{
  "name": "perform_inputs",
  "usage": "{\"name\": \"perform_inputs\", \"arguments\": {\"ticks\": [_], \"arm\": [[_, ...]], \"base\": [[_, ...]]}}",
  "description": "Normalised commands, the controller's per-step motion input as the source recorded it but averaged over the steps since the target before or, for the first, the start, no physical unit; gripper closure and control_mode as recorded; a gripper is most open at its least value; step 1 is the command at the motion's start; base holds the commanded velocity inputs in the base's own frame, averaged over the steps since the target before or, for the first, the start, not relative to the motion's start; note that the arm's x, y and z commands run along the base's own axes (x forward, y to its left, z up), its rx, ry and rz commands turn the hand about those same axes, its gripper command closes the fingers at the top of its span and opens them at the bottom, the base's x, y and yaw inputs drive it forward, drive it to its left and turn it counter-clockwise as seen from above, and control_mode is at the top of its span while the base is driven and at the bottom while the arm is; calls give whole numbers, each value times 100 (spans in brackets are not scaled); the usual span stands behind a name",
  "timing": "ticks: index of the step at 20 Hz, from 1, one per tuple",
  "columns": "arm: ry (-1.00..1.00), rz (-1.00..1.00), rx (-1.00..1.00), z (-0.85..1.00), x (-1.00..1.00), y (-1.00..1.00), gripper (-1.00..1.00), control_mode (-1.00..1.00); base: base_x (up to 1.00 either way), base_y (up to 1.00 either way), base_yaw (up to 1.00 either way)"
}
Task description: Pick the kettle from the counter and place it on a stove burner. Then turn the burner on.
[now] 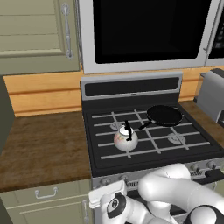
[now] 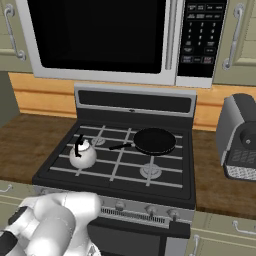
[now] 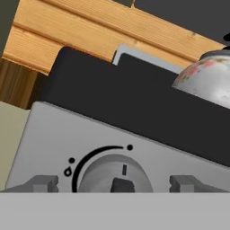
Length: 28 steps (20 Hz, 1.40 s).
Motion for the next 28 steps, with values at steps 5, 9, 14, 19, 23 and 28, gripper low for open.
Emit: {"name": "perform_inputs", "arguments": {"ticks": [5, 9, 14, 19, 23, 28], "arm": [[-2, 0, 0, 8, 0, 0, -100, -100], [0, 0, 0, -4, 0, 0, -100, -100], [0, 0, 0, -8, -1, 0, -100, -100], [0, 0, 0, -17, -2, 0, -100, -100], [0, 0, 0, 0, 0, 0, -100, -100], [0, 0, 0, 0, 0, 0, 100, -100]], "base": [[0, 0, 0], [0, 0, 0], [0, 0, 0], [0, 0, 0], [0, 0, 0], [0, 0, 0]]}}
